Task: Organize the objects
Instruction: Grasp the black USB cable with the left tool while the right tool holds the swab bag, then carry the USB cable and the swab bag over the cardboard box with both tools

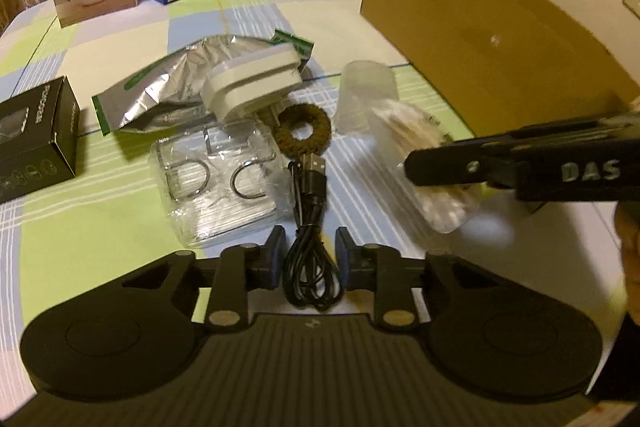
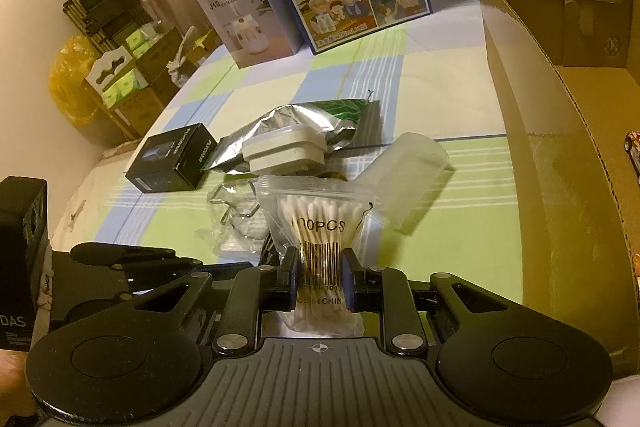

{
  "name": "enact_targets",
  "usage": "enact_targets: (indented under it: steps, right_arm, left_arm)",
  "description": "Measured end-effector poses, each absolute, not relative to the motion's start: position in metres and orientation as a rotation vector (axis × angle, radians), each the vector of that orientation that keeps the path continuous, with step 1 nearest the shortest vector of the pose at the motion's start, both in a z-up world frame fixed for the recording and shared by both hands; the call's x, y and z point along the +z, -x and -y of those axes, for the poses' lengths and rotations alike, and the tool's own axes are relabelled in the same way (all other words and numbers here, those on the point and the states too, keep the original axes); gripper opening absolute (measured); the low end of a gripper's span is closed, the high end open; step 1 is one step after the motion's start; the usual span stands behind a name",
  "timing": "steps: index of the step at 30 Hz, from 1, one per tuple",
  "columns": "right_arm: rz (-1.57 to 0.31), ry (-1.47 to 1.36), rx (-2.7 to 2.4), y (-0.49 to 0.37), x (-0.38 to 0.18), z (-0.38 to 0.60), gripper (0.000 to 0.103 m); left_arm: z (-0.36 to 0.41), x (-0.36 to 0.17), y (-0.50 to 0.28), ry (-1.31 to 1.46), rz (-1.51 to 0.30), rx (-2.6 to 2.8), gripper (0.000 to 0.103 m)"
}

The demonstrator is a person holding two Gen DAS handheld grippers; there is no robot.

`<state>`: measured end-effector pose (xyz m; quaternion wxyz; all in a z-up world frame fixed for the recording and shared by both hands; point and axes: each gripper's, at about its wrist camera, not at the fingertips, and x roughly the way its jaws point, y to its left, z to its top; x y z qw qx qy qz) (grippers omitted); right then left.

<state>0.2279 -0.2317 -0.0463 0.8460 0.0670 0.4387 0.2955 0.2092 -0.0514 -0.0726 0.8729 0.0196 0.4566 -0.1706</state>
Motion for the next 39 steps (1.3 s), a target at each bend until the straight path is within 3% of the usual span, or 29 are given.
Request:
enact_targets:
  steps: [10,30,35,37,39]
  right_arm:
    - [-0.893,-0.143,0.658,-0.221,-0.040,0.230,0.018]
    - [-0.806,-0.047,0.645,-0.191,-0.031,0.223,0.018]
    - [-0.811,-0.042,0.651,-0.192,-0.033,0.220,0.018]
    - [-0.814,-0.036,0.649,-0.193,-0.034,0.219,0.018]
    - [-0.818,-0.033,0.650,-0.194,-0.035,0.219,0.018]
  left_arm:
    - [0.044,-0.066,-0.198,-0.008,-0.983,-0.331,0.014]
    - [0.023,-0.050,-0.164,0.058,-0.958,-0.321,0.012]
    - [0.024,-0.066,-0.162,0.051,-0.985,-0.308,0.014]
    - [0.025,-0.068,-0.163,0.044,-0.980,-0.309,0.023]
    - [0.025,-0.069,-0.166,0.047,-0.970,-0.301,0.025]
